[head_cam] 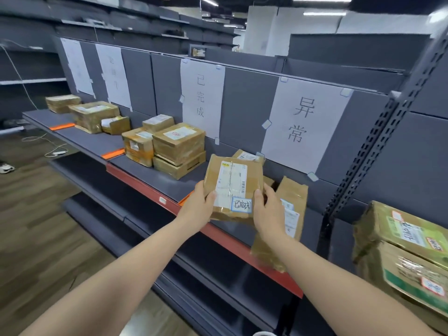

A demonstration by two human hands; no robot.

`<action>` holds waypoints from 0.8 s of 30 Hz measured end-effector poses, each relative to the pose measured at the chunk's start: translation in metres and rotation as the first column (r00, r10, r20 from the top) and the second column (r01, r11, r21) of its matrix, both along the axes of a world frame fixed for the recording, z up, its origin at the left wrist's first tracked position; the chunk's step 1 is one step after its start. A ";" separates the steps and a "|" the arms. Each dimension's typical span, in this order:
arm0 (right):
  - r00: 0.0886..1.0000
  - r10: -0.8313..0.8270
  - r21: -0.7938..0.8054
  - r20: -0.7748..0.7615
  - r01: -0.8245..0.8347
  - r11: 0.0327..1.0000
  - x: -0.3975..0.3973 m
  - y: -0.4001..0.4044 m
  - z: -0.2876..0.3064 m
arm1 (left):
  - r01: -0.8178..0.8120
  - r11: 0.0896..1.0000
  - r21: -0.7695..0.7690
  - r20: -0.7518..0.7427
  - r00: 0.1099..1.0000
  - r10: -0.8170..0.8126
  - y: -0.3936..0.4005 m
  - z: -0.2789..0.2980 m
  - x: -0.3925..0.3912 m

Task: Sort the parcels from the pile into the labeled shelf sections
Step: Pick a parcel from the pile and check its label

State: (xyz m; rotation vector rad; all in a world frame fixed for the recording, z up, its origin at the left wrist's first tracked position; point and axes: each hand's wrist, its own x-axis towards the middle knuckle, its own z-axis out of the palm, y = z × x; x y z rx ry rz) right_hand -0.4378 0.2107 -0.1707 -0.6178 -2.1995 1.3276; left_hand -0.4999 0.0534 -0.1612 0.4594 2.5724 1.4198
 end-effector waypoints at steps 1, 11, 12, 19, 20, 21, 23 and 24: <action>1.000 -0.005 0.000 -0.005 0.005 1.000 -0.009 -0.011 -0.001 | 0.000 1.000 -0.017 -0.004 1.000 0.000 -0.011 0.001 -0.010; 0.995 -0.098 -0.008 0.016 0.099 0.995 -0.077 -0.108 -0.007 | 0.069 0.995 -0.075 0.013 0.998 -0.068 -0.107 0.001 -0.089; 0.994 -0.105 -0.005 0.024 0.105 0.994 -0.082 -0.114 -0.009 | 0.070 0.994 -0.078 0.017 0.997 -0.069 -0.113 0.001 -0.095; 0.992 -0.112 0.000 0.064 0.112 0.994 -0.114 -0.135 -0.014 | 0.084 0.994 -0.066 0.033 0.996 -0.082 -0.132 -0.006 -0.129; 0.991 -0.114 -0.002 0.063 0.114 0.993 -0.119 -0.136 -0.015 | 0.087 0.994 -0.062 0.036 0.996 -0.085 -0.132 -0.008 -0.134; 0.991 -0.117 -0.007 0.061 0.117 0.993 -0.122 -0.136 -0.015 | 0.088 0.994 -0.061 0.038 0.996 -0.086 -0.132 -0.009 -0.139; 0.991 -0.116 -0.017 0.061 0.117 0.993 -0.132 -0.134 -0.016 | 0.090 0.994 -0.056 0.042 0.995 -0.088 -0.129 -0.011 -0.150; 0.992 -0.114 -0.020 0.060 0.115 0.993 -0.137 -0.132 -0.017 | 0.090 0.995 -0.048 0.042 0.995 -0.088 -0.127 -0.012 -0.157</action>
